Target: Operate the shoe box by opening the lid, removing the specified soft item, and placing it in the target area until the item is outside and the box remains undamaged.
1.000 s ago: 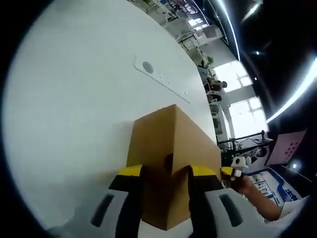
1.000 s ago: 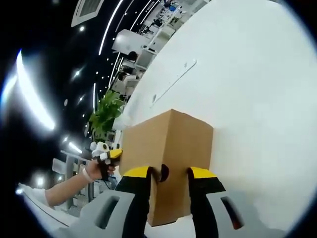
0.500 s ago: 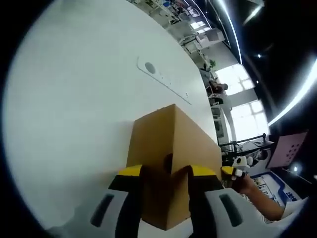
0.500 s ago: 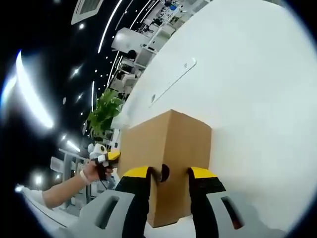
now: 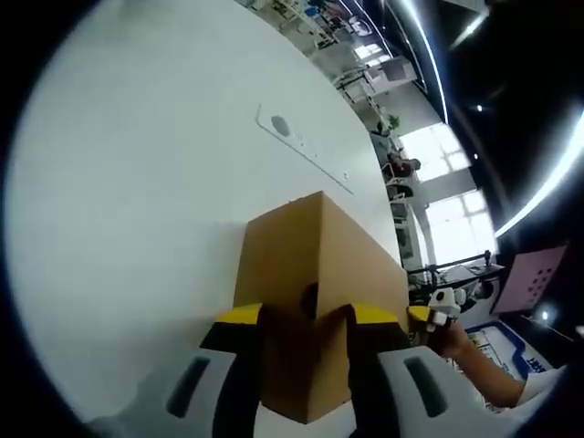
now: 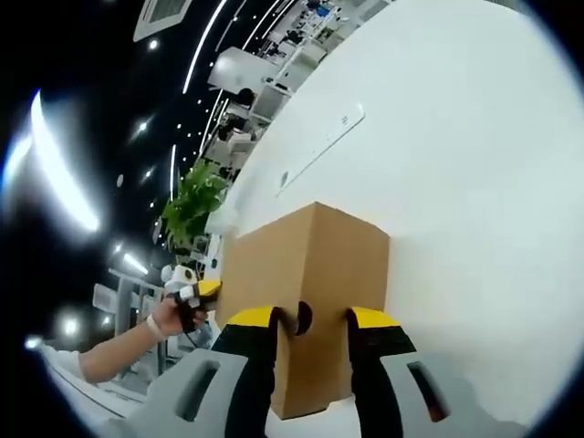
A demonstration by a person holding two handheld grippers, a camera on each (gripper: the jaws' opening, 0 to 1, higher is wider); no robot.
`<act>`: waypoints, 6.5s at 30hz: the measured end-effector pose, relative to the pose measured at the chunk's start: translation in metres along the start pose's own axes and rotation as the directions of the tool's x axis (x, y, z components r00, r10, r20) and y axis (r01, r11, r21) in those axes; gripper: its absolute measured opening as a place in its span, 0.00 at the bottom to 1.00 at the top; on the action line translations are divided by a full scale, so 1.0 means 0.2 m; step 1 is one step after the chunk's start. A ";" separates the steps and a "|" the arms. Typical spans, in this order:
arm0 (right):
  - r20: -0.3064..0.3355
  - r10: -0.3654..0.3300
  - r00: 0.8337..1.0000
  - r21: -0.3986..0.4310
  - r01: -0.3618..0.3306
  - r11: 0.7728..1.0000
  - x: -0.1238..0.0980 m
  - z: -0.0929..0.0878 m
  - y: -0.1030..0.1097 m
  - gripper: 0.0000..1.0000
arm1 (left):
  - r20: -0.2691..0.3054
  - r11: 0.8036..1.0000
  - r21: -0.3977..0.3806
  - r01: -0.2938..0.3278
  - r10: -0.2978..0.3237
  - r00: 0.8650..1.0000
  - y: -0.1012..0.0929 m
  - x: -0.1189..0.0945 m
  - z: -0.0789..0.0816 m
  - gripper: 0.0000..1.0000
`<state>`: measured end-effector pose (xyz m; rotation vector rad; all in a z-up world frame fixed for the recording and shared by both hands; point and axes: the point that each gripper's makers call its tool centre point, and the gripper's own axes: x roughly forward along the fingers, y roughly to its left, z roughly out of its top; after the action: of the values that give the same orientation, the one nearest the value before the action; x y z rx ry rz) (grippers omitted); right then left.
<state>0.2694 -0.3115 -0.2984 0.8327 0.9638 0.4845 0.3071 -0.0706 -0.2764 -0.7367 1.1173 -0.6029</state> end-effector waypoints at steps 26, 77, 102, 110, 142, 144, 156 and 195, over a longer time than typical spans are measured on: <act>0.021 -0.009 1.000 -0.042 0.010 0.999 0.00 0.04 -0.02 0.30 | 0.042 1.000 -0.022 0.003 -0.002 0.999 0.01 -0.02 -0.05 0.34; 0.028 -0.002 1.000 -0.053 0.004 0.999 0.00 0.08 -0.01 0.29 | 0.068 0.999 -0.046 0.024 -0.021 0.997 0.00 -0.03 -0.09 0.34; 0.020 -0.006 1.000 -0.045 0.007 0.999 0.00 0.08 -0.02 0.29 | 0.054 0.998 0.059 0.029 -0.032 0.998 0.00 -0.01 -0.05 0.61; 0.025 -0.005 1.000 -0.041 0.006 0.999 0.00 0.08 -0.02 0.29 | 0.041 0.986 0.166 -0.033 0.026 0.999 0.10 0.01 0.00 0.71; 0.026 0.006 1.000 -0.019 -0.005 1.000 0.00 0.07 -0.02 0.29 | 0.264 0.509 0.806 -0.302 0.148 0.953 -0.19 -0.14 0.20 0.91; 0.024 0.006 1.000 -0.021 -0.005 1.000 0.00 0.07 -0.02 0.29 | 0.256 0.506 0.811 -0.293 0.144 0.956 -0.24 -0.14 0.15 0.91; 0.011 0.010 1.000 -0.022 -0.010 1.000 0.01 0.07 -0.02 0.29 | 0.290 0.356 0.883 -0.307 0.104 0.952 -0.41 -0.15 0.05 0.87; 0.023 0.006 1.000 -0.021 -0.006 1.000 -0.01 -0.01 0.09 0.29 | 0.395 -0.419 0.867 -0.270 0.245 0.886 -0.26 -0.04 -0.40 0.82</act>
<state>0.2666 -0.3011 -0.2834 0.8214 0.9337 0.4881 0.2262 -0.1136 -0.2510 1.1806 0.2789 -0.8330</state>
